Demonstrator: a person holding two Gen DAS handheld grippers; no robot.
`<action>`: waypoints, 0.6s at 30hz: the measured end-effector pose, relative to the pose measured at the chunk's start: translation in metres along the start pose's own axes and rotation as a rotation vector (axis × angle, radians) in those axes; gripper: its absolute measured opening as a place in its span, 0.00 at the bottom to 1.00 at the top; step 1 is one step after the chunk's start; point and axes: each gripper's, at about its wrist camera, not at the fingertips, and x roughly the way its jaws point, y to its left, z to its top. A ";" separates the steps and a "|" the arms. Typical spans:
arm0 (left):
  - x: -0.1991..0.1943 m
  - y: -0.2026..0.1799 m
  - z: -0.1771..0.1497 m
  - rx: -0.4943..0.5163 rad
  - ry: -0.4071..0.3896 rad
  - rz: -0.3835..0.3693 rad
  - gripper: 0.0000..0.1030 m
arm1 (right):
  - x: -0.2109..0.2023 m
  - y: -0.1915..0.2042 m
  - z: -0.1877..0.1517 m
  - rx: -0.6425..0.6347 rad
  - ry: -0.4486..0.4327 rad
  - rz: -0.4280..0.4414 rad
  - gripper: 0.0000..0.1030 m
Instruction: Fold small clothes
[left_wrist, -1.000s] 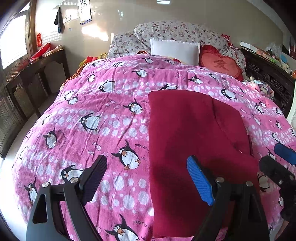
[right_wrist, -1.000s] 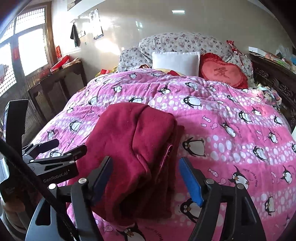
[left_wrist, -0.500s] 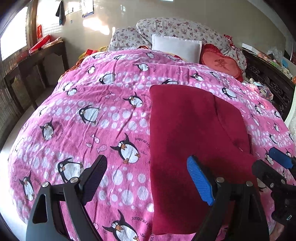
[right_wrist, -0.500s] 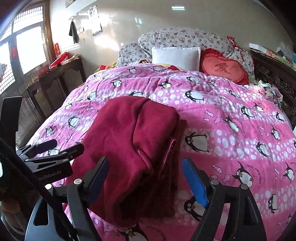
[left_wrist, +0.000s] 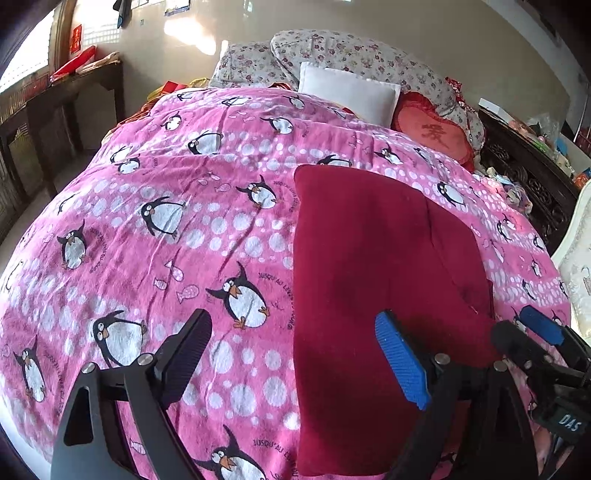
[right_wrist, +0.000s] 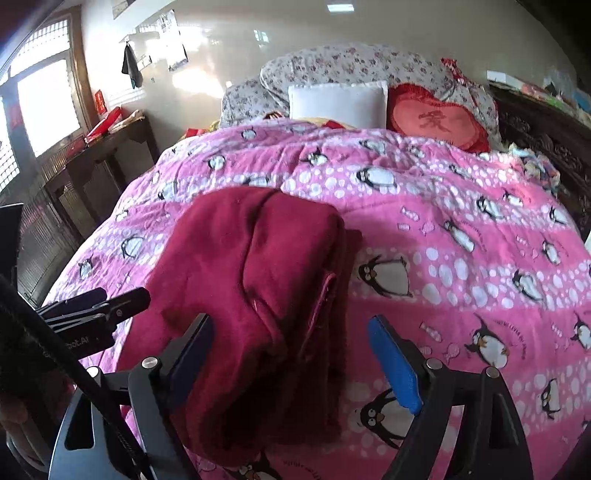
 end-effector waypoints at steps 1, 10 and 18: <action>0.000 0.000 0.001 0.002 -0.001 0.003 0.87 | -0.003 0.000 0.003 0.006 -0.015 0.003 0.86; -0.010 -0.008 0.002 0.057 -0.077 0.089 0.87 | -0.005 0.007 0.012 -0.009 -0.043 -0.028 0.88; -0.018 -0.017 -0.002 0.092 -0.103 0.108 0.87 | -0.010 0.009 0.009 -0.025 -0.066 -0.078 0.89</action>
